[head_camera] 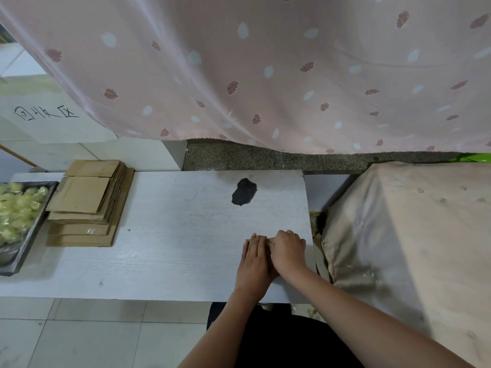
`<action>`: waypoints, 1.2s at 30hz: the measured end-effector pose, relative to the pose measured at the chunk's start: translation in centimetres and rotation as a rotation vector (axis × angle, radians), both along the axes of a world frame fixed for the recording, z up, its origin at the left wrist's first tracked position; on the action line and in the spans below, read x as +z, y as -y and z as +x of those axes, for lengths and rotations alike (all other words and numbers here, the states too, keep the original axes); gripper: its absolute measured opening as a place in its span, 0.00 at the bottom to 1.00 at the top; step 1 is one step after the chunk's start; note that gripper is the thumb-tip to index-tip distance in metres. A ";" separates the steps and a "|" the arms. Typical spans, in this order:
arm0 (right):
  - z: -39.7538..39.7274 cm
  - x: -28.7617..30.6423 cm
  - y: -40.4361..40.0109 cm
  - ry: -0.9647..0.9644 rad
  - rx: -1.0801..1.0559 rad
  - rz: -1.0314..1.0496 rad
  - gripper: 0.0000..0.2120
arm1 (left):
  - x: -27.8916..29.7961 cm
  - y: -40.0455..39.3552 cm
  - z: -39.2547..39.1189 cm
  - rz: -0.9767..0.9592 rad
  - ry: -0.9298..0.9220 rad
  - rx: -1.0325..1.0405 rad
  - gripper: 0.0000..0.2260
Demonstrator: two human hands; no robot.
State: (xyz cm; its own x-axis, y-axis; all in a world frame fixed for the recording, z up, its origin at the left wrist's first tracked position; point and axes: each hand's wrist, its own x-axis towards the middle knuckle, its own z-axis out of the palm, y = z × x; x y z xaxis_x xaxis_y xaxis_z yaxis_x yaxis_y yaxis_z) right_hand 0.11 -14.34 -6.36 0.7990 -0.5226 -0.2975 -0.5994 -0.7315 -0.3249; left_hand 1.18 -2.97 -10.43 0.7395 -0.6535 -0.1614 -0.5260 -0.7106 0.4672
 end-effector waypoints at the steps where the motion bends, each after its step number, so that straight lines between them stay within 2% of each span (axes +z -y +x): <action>1: 0.0 0.2 -0.1 -0.012 -0.011 -0.003 0.13 | -0.1 0.0 0.0 0.003 0.000 0.000 0.38; 4: 0.1 0.6 -0.3 -0.052 -0.051 -0.006 0.17 | -0.2 0.0 0.0 0.006 0.006 0.000 0.36; 9: 0.3 0.8 -0.7 -0.090 -0.063 -0.017 0.16 | -0.4 0.0 0.1 0.070 0.030 -0.039 0.36; 14: 0.8 0.8 -1.1 -0.098 -0.049 -0.021 0.10 | -0.9 -0.1 0.1 0.079 0.044 -0.044 0.32; 20: 1.0 0.4 -1.0 -0.115 0.011 -0.050 0.11 | -0.9 -0.1 0.1 0.057 0.036 -0.049 0.33; 24: 0.7 0.6 -0.2 -0.095 0.000 -0.021 0.07 | -0.6 -0.1 0.2 -0.002 0.006 -0.003 0.37; 28: 0.3 1.0 0.6 -0.069 -0.055 0.049 0.12 | -0.6 -0.1 0.2 -0.022 -0.011 0.025 0.42; 32: 0.3 1.1 0.2 -0.132 -0.012 0.039 0.12 | -0.5 0.0 0.1 -0.018 -0.010 0.026 0.40; 36: 0.6 1.5 -0.3 -0.124 -0.125 0.041 0.17 | -0.5 0.0 0.0 -0.011 -0.012 0.024 0.39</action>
State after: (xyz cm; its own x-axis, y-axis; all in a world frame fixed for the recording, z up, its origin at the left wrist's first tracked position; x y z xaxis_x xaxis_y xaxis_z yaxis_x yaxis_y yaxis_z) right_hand 0.74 -14.01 -4.89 0.6846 -0.6008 -0.4127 -0.7220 -0.6365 -0.2712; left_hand 1.14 -2.95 -10.92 0.7534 -0.6370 -0.1634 -0.5028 -0.7181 0.4811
